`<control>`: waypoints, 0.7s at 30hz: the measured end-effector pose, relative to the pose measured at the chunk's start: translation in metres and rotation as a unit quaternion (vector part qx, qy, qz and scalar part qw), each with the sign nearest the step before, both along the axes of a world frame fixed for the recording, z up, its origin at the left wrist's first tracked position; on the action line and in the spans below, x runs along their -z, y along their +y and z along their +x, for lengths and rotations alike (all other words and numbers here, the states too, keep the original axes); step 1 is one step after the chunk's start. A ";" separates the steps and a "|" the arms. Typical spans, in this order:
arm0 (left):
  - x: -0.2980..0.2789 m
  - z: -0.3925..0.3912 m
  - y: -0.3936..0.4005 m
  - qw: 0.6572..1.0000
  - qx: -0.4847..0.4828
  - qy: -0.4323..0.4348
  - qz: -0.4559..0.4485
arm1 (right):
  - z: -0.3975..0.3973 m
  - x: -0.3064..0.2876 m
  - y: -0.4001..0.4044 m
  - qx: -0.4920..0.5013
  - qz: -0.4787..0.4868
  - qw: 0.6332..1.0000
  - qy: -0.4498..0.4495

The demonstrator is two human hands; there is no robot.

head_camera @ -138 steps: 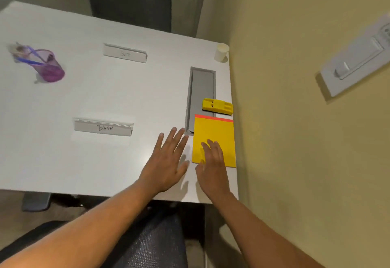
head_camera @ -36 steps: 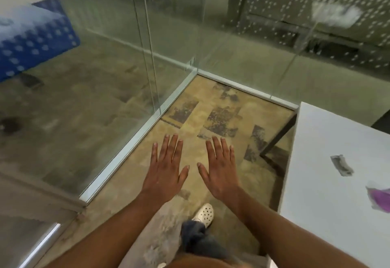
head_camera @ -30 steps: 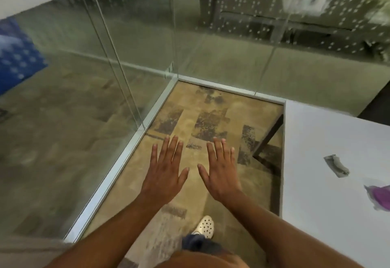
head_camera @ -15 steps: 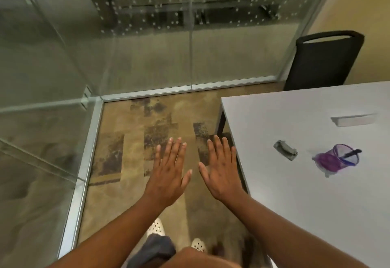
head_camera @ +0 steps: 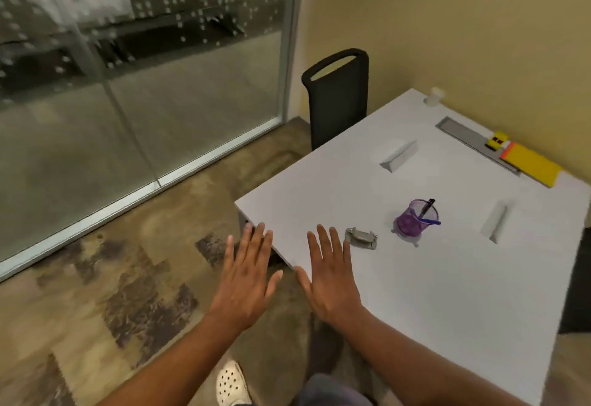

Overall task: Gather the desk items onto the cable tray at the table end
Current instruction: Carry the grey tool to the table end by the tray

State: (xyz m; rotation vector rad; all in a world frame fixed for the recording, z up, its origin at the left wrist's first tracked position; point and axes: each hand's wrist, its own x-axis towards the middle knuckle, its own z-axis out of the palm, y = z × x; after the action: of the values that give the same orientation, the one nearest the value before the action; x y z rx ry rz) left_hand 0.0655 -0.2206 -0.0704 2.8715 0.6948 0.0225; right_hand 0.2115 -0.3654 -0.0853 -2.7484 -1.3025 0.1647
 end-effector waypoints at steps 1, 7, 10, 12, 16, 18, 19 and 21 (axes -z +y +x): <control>-0.001 0.011 0.007 1.000 0.021 0.011 -0.003 | 0.003 0.000 0.002 0.023 0.000 1.000 0.006; 0.006 0.065 0.017 0.992 0.121 0.001 -0.031 | 0.024 -0.005 -0.003 0.128 0.017 0.992 0.007; 0.017 0.096 0.018 0.984 0.175 0.018 -0.033 | 0.044 0.000 -0.009 0.179 0.008 0.983 0.033; 0.023 0.121 0.018 0.977 0.210 0.031 -0.028 | 0.060 0.007 -0.016 0.205 0.012 0.977 0.046; 0.036 0.174 0.017 0.960 0.274 0.047 -0.016 | 0.093 0.026 -0.030 0.272 0.034 0.957 0.094; 0.043 0.197 0.019 0.953 0.295 0.063 -0.017 | 0.108 0.034 -0.031 0.308 0.072 0.939 0.134; 0.047 0.209 0.020 0.950 0.301 0.079 -0.023 | 0.115 0.038 -0.030 0.324 0.092 0.929 0.155; 0.057 0.232 0.023 0.947 0.291 0.118 -0.066 | 0.131 0.044 -0.027 0.353 0.129 0.906 0.197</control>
State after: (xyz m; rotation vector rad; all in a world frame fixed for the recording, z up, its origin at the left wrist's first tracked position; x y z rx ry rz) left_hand 0.2974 -0.1977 -0.1277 2.8513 -0.1403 -0.4344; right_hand 0.3428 -0.3921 -0.1295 -2.5694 -0.1795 0.4186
